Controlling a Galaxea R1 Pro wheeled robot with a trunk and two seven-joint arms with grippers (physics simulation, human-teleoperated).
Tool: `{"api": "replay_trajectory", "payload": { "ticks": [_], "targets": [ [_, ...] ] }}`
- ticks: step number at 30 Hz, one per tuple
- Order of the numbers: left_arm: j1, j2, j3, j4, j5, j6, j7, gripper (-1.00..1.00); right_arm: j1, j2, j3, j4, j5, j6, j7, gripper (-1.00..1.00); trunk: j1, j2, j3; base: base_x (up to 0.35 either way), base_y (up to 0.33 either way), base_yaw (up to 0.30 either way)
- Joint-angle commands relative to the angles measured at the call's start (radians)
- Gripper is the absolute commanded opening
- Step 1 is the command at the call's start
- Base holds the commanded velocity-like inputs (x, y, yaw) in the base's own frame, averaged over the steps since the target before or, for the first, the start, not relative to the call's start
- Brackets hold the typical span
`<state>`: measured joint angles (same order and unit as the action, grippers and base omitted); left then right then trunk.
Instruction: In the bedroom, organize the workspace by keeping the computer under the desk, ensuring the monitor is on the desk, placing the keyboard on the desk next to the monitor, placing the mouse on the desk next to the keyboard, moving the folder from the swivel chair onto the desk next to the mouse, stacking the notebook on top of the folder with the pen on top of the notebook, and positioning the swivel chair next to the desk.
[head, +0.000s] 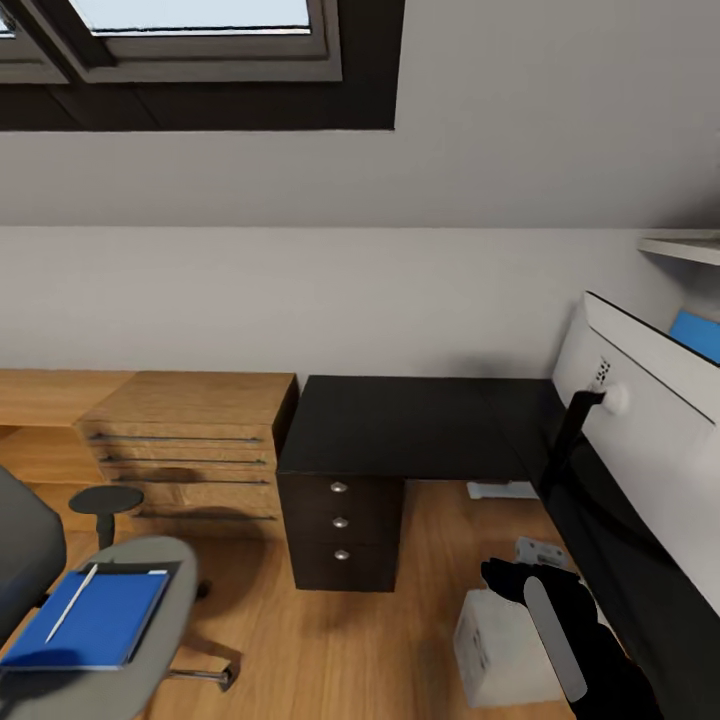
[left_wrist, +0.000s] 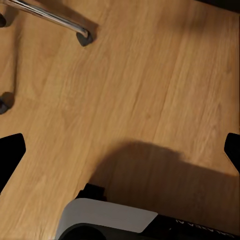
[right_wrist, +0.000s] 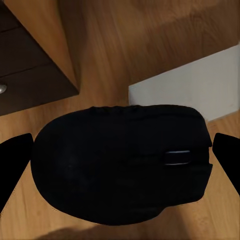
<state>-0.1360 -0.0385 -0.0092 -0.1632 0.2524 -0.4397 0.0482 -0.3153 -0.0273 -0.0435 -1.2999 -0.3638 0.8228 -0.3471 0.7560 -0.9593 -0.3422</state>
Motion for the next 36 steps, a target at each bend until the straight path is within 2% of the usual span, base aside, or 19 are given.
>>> {"api": "replay_trajectory", "payload": {
  "ticks": [1, 9, 18, 24, 36],
  "targets": [
    [-0.001, 0.0, -0.002, 0.0, 0.001, -0.003, 0.004, 1.0, -0.001, 0.0, 0.001, -0.001, -0.01, 0.002, -0.009, -1.0, 0.001, -0.001, -0.001, 0.334, 0.0, -0.053],
    [-0.001, 0.0, -0.002, 0.001, 0.001, -0.004, 0.004, 1.0, -0.001, 0.0, 0.001, -0.001, -0.012, 0.003, -0.009, -1.0, 0.001, -0.001, -0.001, 0.335, 0.0, -0.012],
    [-0.001, -0.001, -0.002, 0.001, 0.001, -0.003, 0.004, 1.0, -0.001, 0.012, 0.001, -0.005, -0.011, 0.006, -0.009, -1.0, 0.001, -0.001, -0.001, 0.335, 0.0, 0.0],
    [-0.001, -0.001, -0.002, 0.001, 0.001, -0.002, 0.004, 1.0, 0.001, 0.009, -0.002, -0.075, -0.011, 0.034, -0.01, -1.0, 0.001, -0.001, -0.001, 0.326, 0.0, 0.0],
    [-0.001, -0.001, -0.003, 0.001, 0.001, -0.002, 0.004, 1.0, 0.004, 0.007, 0.0, -0.105, -0.01, 0.039, -0.009, -1.0, 0.001, -0.001, -0.001, 0.101, 0.0, 0.0]
  ]
}}
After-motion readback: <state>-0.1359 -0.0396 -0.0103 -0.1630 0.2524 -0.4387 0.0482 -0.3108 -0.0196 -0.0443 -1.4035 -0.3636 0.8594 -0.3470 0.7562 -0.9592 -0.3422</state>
